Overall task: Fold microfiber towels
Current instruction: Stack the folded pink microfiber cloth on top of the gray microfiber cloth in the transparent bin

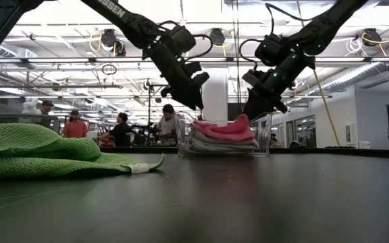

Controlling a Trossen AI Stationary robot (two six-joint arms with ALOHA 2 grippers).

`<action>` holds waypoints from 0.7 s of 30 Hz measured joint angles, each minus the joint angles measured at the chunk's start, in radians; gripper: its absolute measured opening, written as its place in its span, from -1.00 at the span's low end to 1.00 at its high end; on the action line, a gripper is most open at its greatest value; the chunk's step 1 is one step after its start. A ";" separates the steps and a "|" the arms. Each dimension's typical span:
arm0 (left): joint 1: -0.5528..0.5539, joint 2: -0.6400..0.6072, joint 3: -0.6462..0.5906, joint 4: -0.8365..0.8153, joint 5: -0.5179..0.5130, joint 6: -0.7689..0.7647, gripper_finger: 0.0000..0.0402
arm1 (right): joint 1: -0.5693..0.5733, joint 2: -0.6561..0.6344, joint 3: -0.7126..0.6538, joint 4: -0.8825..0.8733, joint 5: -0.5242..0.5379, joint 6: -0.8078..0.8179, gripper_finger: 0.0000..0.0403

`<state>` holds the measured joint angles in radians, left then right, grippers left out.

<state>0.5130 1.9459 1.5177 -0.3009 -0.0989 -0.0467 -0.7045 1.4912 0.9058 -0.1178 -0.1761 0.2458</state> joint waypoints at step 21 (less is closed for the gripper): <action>-0.060 -0.097 0.002 -0.200 0.082 -0.140 -0.11 | 0.046 -0.031 0.002 -0.025 -0.036 -0.024 -0.35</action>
<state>0.4533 1.8488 1.5192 -0.5008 -0.0174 -0.1867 -0.6587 1.4600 0.9077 -0.1427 -0.2121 0.2221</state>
